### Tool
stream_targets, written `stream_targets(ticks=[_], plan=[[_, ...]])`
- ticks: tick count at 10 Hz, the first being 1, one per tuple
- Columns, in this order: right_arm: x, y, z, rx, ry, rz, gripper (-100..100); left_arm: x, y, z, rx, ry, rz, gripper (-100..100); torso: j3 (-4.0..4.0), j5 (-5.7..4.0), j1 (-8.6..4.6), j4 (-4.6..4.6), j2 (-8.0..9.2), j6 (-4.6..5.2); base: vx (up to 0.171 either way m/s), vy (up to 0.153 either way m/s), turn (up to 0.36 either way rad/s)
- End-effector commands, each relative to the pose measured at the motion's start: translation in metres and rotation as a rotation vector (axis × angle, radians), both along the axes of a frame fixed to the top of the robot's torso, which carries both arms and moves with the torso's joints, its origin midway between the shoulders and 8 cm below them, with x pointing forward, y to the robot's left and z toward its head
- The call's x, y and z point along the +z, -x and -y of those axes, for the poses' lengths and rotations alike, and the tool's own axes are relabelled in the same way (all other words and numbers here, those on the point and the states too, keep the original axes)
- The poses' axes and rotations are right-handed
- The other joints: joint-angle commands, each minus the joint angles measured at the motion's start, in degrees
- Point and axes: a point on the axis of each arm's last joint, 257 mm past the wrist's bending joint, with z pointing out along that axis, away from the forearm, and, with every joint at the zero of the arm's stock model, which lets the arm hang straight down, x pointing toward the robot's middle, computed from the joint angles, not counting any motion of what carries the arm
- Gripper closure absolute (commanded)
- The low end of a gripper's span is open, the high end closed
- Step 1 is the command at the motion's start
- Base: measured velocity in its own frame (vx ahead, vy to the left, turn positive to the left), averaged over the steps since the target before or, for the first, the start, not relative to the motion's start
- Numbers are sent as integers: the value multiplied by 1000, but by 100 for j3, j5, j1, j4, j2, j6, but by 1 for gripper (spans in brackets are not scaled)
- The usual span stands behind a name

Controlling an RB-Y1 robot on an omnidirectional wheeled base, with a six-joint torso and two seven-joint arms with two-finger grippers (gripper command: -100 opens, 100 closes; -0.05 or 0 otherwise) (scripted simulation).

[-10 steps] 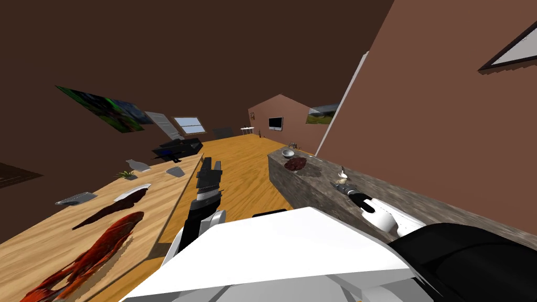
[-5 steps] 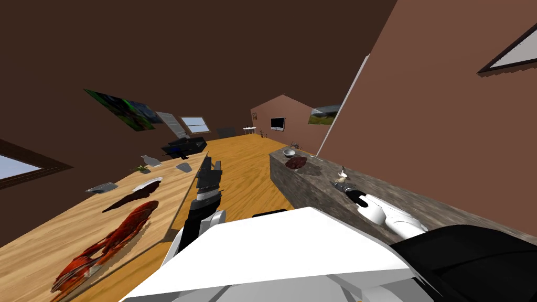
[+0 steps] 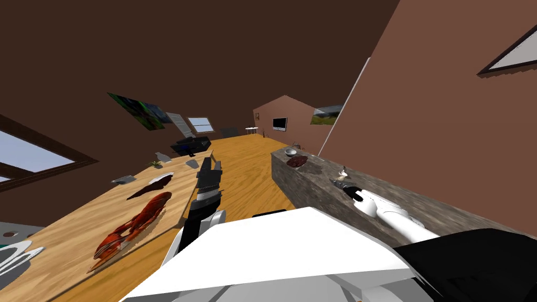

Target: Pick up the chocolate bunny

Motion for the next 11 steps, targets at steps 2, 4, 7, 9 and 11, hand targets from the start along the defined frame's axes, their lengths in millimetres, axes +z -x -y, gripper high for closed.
stream_targets(ticks=[2,4,7,9,11], plan=[[-2,0,12,-33,4,-5,-100,0,0,0,0,0,0,0,-5,-2,-10,-2,-11,1,-38,-7,-13],[4,-20,14,-23,5,6,-100,0,0,0,0,0,0,0,-8,-2,-4,-3,-12,-5,-98,23,122],[7,-29,23,-33,10,-1,-100,0,0,0,0,0,0,0,-14,-2,-10,-5,-27,2,-49,7,47],[14,-35,33,-62,15,12,-100,0,0,0,0,0,0,0,-1,0,-1,0,-3,1,-82,23,41],[17,-40,37,-58,21,1,-100,0,0,0,0,0,0,0,-14,-2,-9,-5,-26,3,-50,21,65]])
